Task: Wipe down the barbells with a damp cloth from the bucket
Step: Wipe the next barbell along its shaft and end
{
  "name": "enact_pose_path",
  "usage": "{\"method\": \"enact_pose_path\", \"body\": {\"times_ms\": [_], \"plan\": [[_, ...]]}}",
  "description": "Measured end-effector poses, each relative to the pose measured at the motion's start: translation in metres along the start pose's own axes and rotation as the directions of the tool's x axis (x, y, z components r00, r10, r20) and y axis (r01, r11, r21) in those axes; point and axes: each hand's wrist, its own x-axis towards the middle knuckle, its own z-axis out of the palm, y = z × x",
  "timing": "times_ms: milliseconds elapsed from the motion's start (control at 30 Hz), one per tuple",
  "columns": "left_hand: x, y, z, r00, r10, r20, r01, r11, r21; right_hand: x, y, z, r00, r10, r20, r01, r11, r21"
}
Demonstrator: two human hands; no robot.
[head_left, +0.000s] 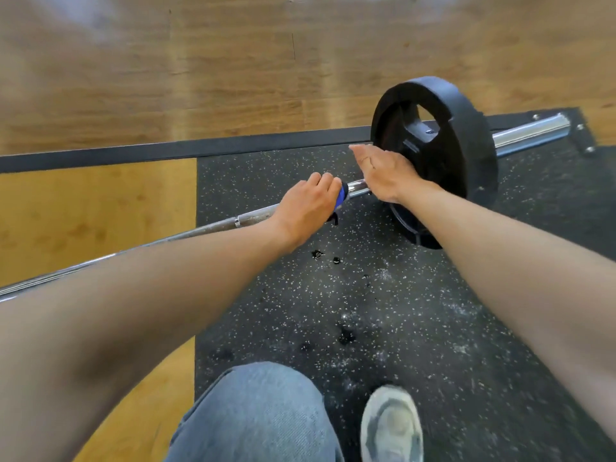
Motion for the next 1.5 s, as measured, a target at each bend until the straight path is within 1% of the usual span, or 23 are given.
{"method": "enact_pose_path", "body": {"times_ms": [33,100,200,233,333,433,500,633,700,767,867,900,967,1000,1100,1167,1233,1267,1333,1400,1467,1500], "plan": [[0.002,0.002,-0.001,0.999,-0.023,0.024,0.024,0.999,-0.035,0.000,0.002,0.002,0.999,-0.019,-0.036,0.018,1.000,-0.007],[0.007,0.004,0.004,0.999,-0.034,-0.010,0.034,0.998,-0.052,0.002,0.004,0.005,0.994,-0.075,-0.080,0.073,0.997,-0.030],[0.020,0.006,0.015,0.997,-0.033,-0.067,0.023,0.989,-0.144,0.004,0.007,0.012,0.993,-0.096,-0.076,0.090,0.993,-0.075],[0.021,0.006,0.022,0.995,-0.029,-0.090,0.016,0.990,-0.142,0.004,0.008,0.014,0.992,-0.090,-0.088,0.082,0.993,-0.081],[0.012,0.003,0.030,0.986,-0.034,-0.161,0.025,0.998,-0.057,0.001,0.006,0.015,0.990,-0.075,-0.122,0.067,0.996,-0.066],[-0.008,-0.003,0.036,0.981,-0.029,-0.193,0.029,1.000,-0.002,-0.005,0.006,0.016,0.987,-0.092,-0.133,0.082,0.994,-0.076],[-0.016,-0.001,0.032,0.978,-0.030,-0.206,0.035,0.999,0.022,-0.013,0.005,0.015,0.990,-0.071,-0.121,0.065,0.996,-0.058],[-0.010,0.016,0.020,0.993,-0.016,-0.113,0.018,1.000,0.019,-0.027,0.008,0.017,0.983,-0.100,-0.151,0.093,0.994,-0.054],[-0.008,0.023,0.019,0.996,-0.049,-0.075,0.050,0.999,0.019,-0.032,0.013,0.018,0.984,-0.103,-0.144,0.098,0.994,-0.047],[-0.012,0.032,0.018,0.992,-0.111,-0.065,0.111,0.994,-0.007,-0.038,0.017,0.022,0.985,-0.084,-0.150,0.079,0.996,-0.036],[-0.021,0.048,0.010,0.986,-0.155,-0.061,0.150,0.986,-0.076,-0.057,0.018,0.027,0.983,-0.056,-0.175,0.063,0.997,0.038],[-0.023,0.052,0.009,0.986,-0.152,-0.070,0.145,0.985,-0.089,-0.063,0.019,0.030,0.982,-0.061,-0.180,0.072,0.996,0.059],[-0.026,0.058,0.010,0.983,-0.146,-0.110,0.138,0.988,-0.074,-0.074,0.019,0.033,0.977,-0.082,-0.195,0.091,0.995,0.038],[-0.027,0.060,0.010,0.984,-0.141,-0.105,0.132,0.987,-0.087,-0.078,0.019,0.035,0.976,-0.078,-0.204,0.086,0.996,0.034],[-0.034,0.068,0.016,0.990,-0.055,-0.129,0.038,0.990,-0.133,-0.094,0.030,0.046,0.970,-0.054,-0.235,0.065,0.997,0.040],[-0.040,0.073,0.017,0.989,-0.016,-0.149,0.003,0.996,-0.085,-0.104,0.038,0.054,0.958,-0.072,-0.276,0.089,0.995,0.049],[-0.041,0.075,0.021,0.983,0.022,-0.181,-0.042,0.993,-0.108,-0.115,0.039,0.061,0.952,-0.068,-0.297,0.084,0.996,0.041],[-0.044,0.077,0.026,0.985,0.030,-0.172,-0.048,0.993,-0.104,-0.120,0.039,0.062,0.950,-0.056,-0.309,0.069,0.997,0.031],[-0.050,0.083,0.030,0.977,0.025,-0.210,-0.042,0.996,-0.074,-0.127,0.035,0.058,0.956,-0.044,-0.291,0.052,0.998,0.020],[-0.055,0.091,0.033,0.957,0.033,-0.288,-0.059,0.995,-0.081,-0.128,0.031,0.050,0.964,-0.041,-0.264,0.061,0.996,0.065],[-0.063,0.101,0.042,0.960,0.008,-0.282,-0.033,0.996,-0.083,-0.125,0.033,0.051,0.971,-0.047,-0.234,0.066,0.995,0.072],[-0.065,0.105,0.046,0.949,-0.012,-0.315,-0.013,0.997,-0.076,-0.124,0.036,0.054,0.975,-0.030,-0.220,0.046,0.997,0.068]]}}
